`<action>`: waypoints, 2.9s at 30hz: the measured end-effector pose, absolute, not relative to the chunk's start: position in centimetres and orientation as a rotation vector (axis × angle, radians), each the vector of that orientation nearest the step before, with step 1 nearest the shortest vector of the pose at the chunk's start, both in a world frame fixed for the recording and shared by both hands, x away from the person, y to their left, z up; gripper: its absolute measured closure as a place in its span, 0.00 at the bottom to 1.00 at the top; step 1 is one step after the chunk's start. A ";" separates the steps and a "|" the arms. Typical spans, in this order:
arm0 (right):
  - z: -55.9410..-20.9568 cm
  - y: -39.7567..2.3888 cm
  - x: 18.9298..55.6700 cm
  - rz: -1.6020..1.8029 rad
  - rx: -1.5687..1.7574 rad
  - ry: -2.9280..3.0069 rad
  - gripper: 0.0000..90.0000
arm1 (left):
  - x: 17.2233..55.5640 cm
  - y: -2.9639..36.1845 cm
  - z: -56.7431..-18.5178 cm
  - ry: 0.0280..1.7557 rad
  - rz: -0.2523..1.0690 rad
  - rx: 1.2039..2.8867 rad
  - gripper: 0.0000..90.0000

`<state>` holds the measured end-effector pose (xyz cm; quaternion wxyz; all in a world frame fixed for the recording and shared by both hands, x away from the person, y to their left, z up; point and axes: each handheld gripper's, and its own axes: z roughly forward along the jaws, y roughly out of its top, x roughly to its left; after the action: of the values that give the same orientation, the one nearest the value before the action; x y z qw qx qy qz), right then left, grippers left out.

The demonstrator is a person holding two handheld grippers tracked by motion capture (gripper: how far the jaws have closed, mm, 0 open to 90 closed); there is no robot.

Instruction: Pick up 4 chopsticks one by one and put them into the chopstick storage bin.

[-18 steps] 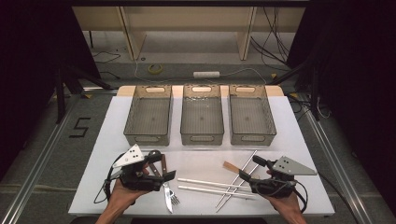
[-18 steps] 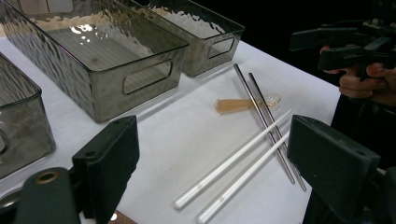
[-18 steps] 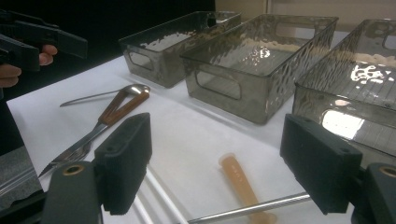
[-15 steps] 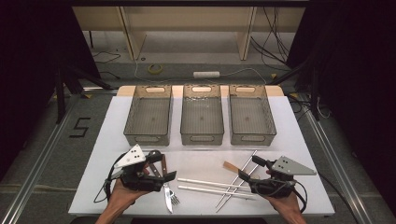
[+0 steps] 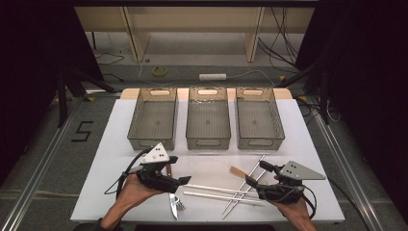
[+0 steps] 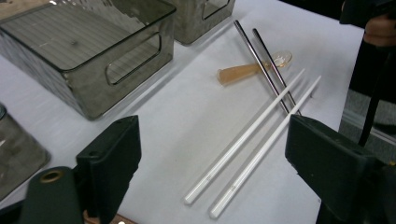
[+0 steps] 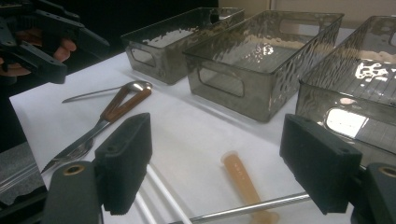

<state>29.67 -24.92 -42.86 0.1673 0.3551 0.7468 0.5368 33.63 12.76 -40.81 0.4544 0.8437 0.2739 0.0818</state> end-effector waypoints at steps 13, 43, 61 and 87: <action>-42.9 -24.9 29.7 1.525 1.003 2.148 0.29 | 35.8 7.1 -41.8 0.497 0.127 2.371 0.40; -43.1 -24.9 30.0 1.514 1.008 2.183 0.30 | 37.4 1.4 -46.1 0.162 0.008 2.650 0.78; -43.2 -24.8 30.1 1.490 1.008 2.201 0.31 | 37.3 1.2 -46.7 0.010 0.029 2.679 0.89; -42.9 -25.1 30.0 1.500 1.013 2.176 0.31 | 37.4 2.3 -44.7 0.042 0.128 2.549 0.94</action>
<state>30.00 -25.11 -42.92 0.1551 0.3535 0.7595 0.5237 37.40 2.28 -44.65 0.2901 0.9557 0.0156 0.0479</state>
